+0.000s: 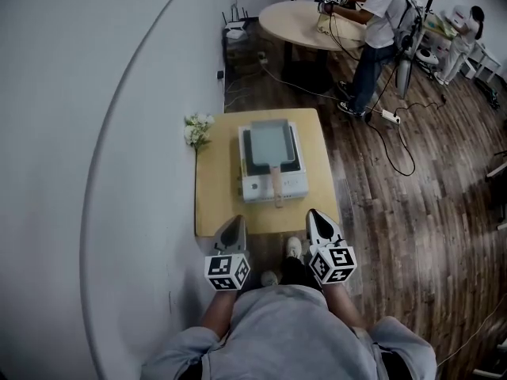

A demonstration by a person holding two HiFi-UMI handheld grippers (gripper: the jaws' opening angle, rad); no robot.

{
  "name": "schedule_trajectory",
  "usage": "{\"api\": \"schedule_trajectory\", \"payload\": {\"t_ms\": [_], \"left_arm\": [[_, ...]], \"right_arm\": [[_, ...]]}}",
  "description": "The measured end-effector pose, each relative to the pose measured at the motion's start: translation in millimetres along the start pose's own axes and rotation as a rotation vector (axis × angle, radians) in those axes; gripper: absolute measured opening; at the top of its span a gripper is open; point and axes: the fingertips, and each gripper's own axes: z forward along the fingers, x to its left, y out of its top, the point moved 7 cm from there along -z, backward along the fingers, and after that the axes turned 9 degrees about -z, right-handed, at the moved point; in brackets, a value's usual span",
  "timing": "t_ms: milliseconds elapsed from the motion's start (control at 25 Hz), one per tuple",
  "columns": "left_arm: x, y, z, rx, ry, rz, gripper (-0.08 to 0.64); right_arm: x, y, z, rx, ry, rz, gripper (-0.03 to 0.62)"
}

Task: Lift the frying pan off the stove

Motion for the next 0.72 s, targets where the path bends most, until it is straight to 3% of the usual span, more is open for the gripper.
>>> {"api": "schedule_trajectory", "payload": {"t_ms": [480, 720], "left_arm": [[17.3, 1.4, 65.3, 0.094, -0.017, -0.064, 0.005], [18.9, 2.4, 102.3, 0.165, -0.057, -0.078, 0.006]], "right_arm": [[-32.6, 4.6, 68.8, 0.061, 0.06, 0.011, 0.0], [-45.4, -0.2, 109.6, 0.129, 0.147, 0.065, 0.0]]}}
